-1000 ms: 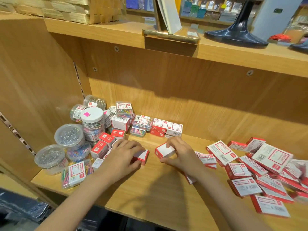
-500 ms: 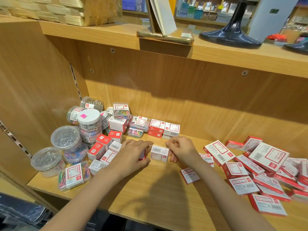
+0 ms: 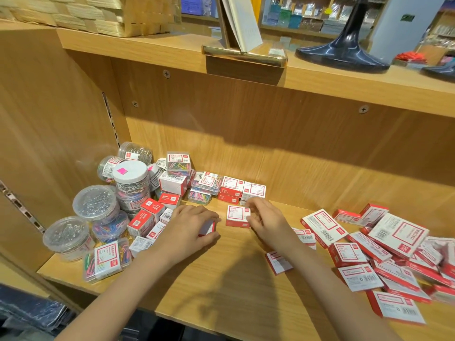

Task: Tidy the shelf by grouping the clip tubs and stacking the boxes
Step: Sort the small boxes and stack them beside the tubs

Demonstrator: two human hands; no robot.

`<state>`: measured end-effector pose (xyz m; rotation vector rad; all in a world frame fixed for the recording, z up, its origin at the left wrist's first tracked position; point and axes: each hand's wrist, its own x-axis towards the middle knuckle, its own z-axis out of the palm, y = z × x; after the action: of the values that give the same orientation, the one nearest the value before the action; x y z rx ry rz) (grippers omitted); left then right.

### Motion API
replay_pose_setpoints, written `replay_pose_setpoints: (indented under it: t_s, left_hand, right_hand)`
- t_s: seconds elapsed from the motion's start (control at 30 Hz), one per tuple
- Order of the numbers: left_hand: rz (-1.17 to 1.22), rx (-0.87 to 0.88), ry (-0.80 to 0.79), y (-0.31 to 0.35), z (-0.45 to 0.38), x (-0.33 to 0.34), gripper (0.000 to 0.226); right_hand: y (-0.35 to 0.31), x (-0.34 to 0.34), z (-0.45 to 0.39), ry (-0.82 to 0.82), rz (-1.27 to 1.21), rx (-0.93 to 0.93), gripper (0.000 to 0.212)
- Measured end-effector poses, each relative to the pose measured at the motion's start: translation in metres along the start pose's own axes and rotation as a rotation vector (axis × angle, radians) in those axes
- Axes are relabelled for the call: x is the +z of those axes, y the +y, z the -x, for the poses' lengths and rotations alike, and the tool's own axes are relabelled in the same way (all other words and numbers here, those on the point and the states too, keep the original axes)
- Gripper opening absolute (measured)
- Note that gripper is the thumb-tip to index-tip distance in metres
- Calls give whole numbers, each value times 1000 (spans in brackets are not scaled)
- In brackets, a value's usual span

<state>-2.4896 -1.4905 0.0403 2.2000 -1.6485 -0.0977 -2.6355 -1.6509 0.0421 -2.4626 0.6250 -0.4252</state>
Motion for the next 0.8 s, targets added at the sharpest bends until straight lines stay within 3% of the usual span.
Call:
replay_pose_setpoints:
  t_s: [0.23,0.33,0.43,0.5,0.63,0.73,0.8]
  left_hand:
    - [-17,-25,-23,-4,5,-4,75]
    - [-19,-27,-22,-5,6,-6,68]
    - [9,-32,-7,-5,7,-6,74]
    - [25,-35,-4,-6,6,-5,71]
    - [27,-20,38,0,-4,-4,42]
    - [43,-23,60,12,-13,-7,69]
    - [33,-15,62,16,-20,-5,72]
  right_hand:
    - [-1,6,0,-21,31,-30,30]
    - [-4,-1,-1,41,-123,-6,27]
    - [-10,-21,-4,122,-398,51,29]
    - [-12,-36,-6,57,-390,82,28]
    - [6,-49,4,-99,-196,210,24]
    - [18,-48,11,-89,-218,248,28]
    - [21,-44,11,-62,-181,191,39]
